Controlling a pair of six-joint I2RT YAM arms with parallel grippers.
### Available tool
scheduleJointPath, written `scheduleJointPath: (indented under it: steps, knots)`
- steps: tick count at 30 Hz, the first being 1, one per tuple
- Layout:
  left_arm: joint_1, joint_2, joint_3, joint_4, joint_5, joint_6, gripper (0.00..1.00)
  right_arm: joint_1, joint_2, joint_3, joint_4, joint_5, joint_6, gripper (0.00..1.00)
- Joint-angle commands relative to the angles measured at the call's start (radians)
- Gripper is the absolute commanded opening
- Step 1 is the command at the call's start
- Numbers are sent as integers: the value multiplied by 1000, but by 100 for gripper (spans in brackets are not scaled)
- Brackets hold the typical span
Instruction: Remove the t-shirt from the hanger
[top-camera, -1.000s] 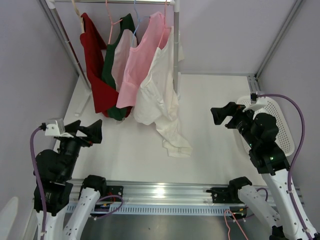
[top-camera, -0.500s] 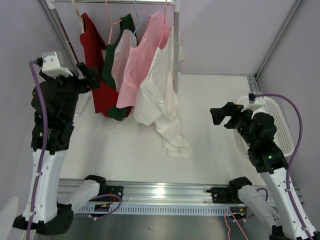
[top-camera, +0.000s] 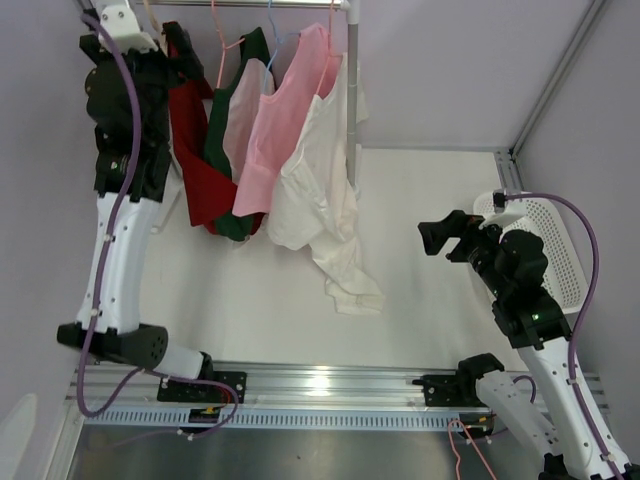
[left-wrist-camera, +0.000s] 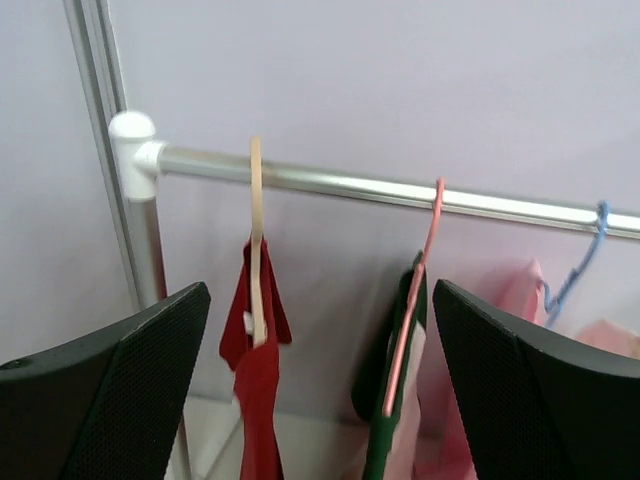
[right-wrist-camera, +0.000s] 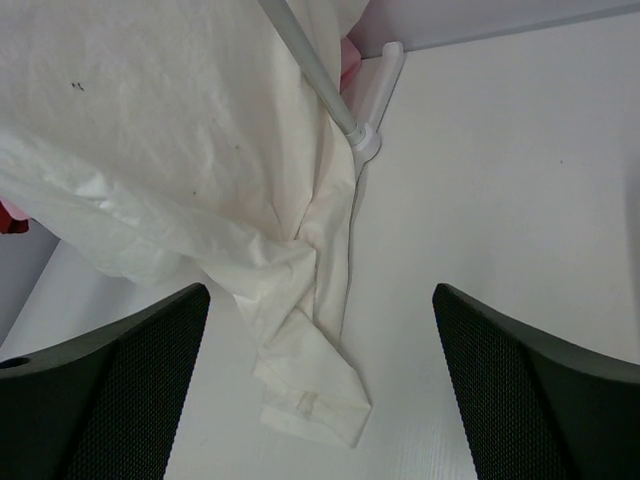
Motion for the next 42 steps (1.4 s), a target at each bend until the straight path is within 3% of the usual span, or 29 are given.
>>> scheduleJointPath:
  steps: [1, 5, 8, 19, 26, 29, 30, 35, 38, 42]
  knots:
    - [8, 110, 136, 63, -34, 63, 98, 5, -14, -5, 48, -8, -4, 100]
    - [40, 237, 228, 62, 24, 48, 100, 5, 0, 1, 55, -17, -10, 100]
    - [57, 369, 451, -27, 20, 42, 99, 6, 2, -2, 54, -28, -8, 99]
    - [131, 457, 451, 42, 10, 10, 99, 6, 25, -8, 48, -48, -7, 100]
    - [212, 509, 466, 82, 66, -50, 92, 5, 46, -20, 54, -46, -7, 99]
    - [229, 533, 474, 115, 89, -67, 82, 5, 51, -19, 57, -43, -10, 99]
    - [231, 536, 474, 122, 95, -82, 67, 5, 51, -19, 55, -40, -11, 100]
    - [243, 556, 474, 172, 152, -114, 53, 5, 60, -25, 60, -25, -14, 100]
    - [243, 564, 475, 206, 173, -131, 30, 5, 71, -25, 60, -25, -13, 99]
    - [244, 561, 475, 214, 211, -150, 24, 3, 74, -26, 63, -25, -14, 99]
